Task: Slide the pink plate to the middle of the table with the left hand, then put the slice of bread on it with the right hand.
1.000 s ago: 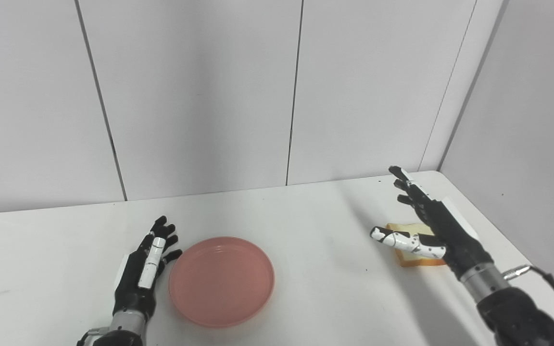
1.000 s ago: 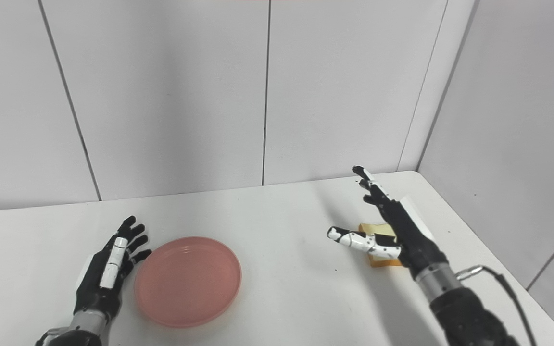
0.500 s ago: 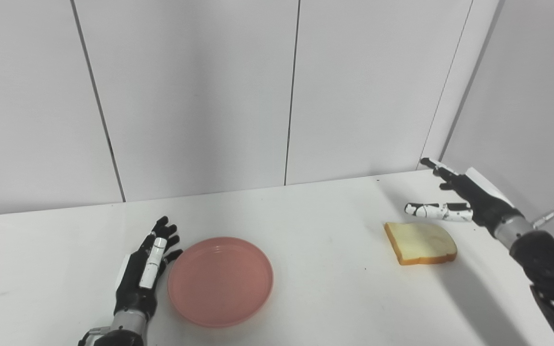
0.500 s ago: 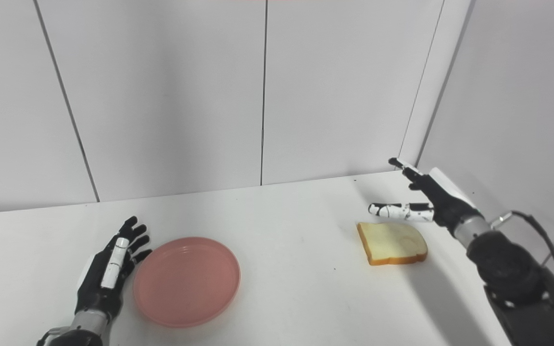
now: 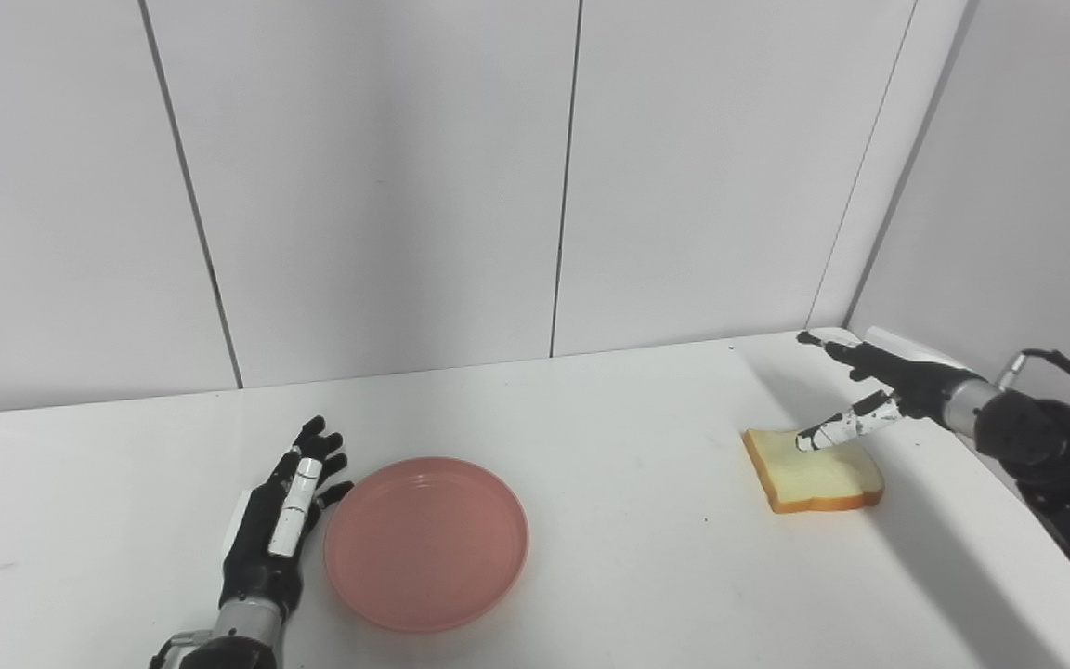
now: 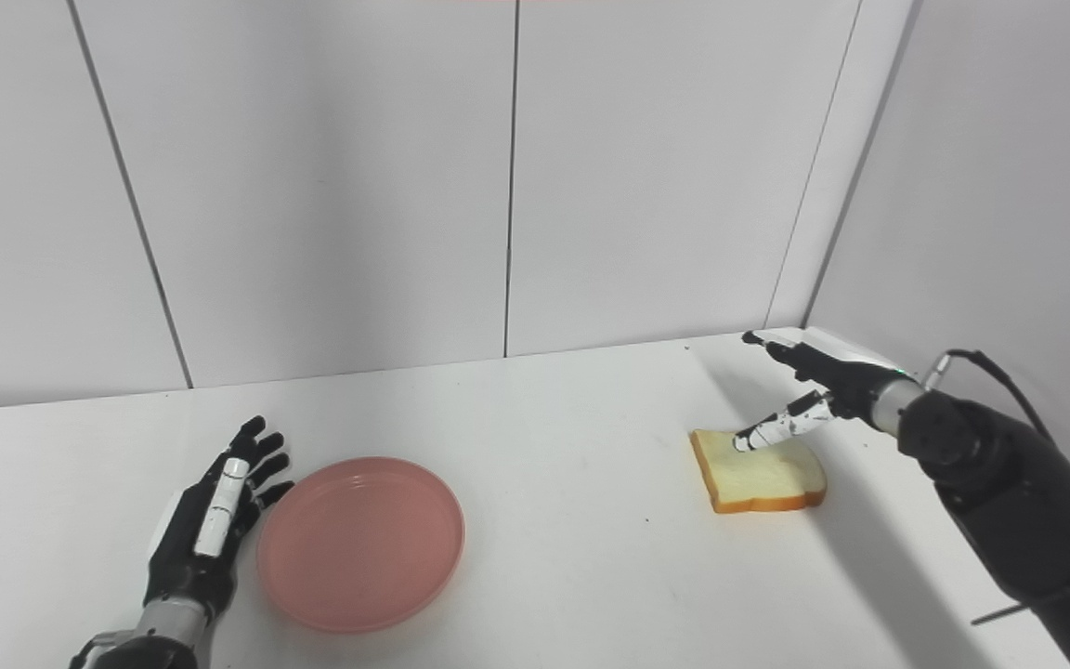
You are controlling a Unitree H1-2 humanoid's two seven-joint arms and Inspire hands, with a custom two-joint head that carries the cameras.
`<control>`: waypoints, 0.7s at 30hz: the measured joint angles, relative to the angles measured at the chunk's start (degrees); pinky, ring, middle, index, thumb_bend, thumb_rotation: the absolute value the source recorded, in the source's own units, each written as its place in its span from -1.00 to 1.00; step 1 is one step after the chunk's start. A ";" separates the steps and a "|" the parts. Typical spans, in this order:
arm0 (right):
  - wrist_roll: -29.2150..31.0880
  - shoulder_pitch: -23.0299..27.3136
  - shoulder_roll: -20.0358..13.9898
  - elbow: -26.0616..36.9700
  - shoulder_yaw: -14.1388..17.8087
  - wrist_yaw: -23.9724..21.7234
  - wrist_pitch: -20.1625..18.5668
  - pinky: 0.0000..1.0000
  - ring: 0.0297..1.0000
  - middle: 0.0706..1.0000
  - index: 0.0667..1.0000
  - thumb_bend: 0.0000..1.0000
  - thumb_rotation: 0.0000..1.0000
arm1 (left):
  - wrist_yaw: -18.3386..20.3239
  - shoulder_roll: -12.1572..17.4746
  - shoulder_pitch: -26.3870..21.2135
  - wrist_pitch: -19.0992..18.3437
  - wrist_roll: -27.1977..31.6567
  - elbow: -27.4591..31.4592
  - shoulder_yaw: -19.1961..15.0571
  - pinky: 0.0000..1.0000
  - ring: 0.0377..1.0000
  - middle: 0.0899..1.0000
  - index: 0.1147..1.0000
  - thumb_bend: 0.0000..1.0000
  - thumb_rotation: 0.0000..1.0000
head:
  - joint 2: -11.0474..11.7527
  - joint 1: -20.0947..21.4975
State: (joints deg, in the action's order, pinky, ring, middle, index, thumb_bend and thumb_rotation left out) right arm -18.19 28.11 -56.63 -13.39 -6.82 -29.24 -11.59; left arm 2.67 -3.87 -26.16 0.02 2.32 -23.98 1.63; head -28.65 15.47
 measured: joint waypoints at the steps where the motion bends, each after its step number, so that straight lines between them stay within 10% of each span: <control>1: -1.03 0.73 -0.31 -0.06 -0.92 -0.75 0.49 0.96 1.00 1.00 0.98 1.00 -0.31 | 0.00 0.00 0.00 0.00 0.00 -0.02 -0.01 0.56 0.75 0.77 0.76 0.72 0.69 | 0.00 0.00; 21: -13.62 11.29 -1.51 -6.17 -12.64 -16.32 5.58 0.72 1.00 1.00 0.94 1.00 -0.47 | -0.37 -0.19 -0.04 -0.03 -0.02 0.05 0.08 0.54 0.73 0.76 0.76 0.73 0.69 | -0.35 -0.70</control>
State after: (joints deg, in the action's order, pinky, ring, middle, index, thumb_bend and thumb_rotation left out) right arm -31.81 39.40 -58.14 -19.56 -19.46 -45.55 -6.01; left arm 2.30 -4.06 -26.20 -0.02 2.30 -23.93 1.71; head -29.00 14.77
